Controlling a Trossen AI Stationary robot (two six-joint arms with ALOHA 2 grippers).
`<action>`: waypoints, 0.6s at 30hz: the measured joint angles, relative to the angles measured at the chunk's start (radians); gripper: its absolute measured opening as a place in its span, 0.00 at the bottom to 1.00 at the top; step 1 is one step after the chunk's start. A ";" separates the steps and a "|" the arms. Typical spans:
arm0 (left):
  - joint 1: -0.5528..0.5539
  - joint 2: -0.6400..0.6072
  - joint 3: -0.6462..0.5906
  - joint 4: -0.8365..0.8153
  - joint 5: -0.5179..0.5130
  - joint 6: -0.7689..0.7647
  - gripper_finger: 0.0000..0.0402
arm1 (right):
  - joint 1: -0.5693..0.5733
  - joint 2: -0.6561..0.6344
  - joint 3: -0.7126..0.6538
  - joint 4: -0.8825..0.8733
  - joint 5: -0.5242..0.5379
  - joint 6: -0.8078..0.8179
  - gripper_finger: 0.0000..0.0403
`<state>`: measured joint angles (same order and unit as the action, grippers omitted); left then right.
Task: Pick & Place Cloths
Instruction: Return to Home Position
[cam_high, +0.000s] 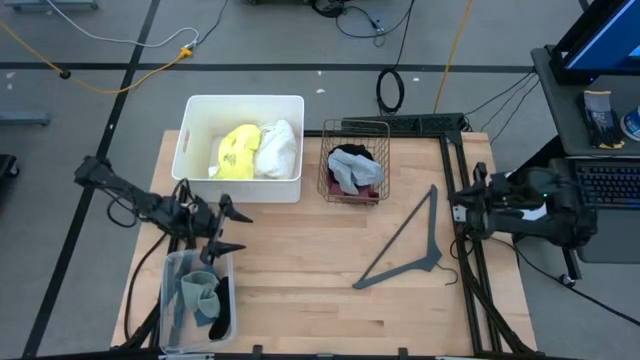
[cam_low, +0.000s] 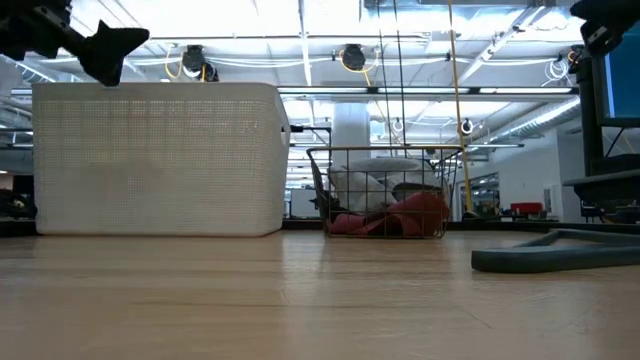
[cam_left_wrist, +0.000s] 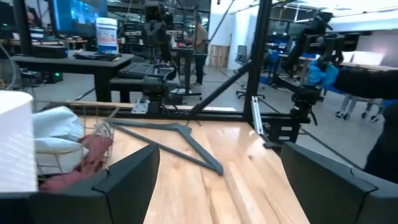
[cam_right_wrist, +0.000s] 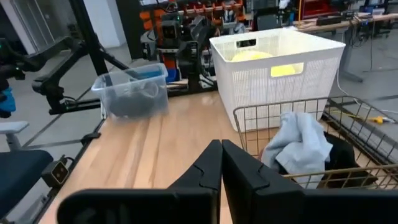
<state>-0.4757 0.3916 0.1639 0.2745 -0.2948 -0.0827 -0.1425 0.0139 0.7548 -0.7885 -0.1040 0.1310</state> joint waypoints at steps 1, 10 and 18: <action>-0.007 0.000 -0.014 0.016 0.002 -0.001 0.85 | 0.000 0.000 -0.008 0.004 0.000 0.003 0.01; -0.032 0.000 -0.084 0.102 0.002 0.000 0.85 | 0.000 0.000 -0.042 0.013 0.003 0.014 0.01; -0.032 0.000 -0.084 0.088 0.001 0.000 0.85 | 0.000 0.000 -0.042 0.014 0.003 0.013 0.01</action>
<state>-0.5079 0.3914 0.0795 0.3621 -0.2939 -0.0830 -0.1425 0.0139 0.7130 -0.7746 -0.1013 0.1443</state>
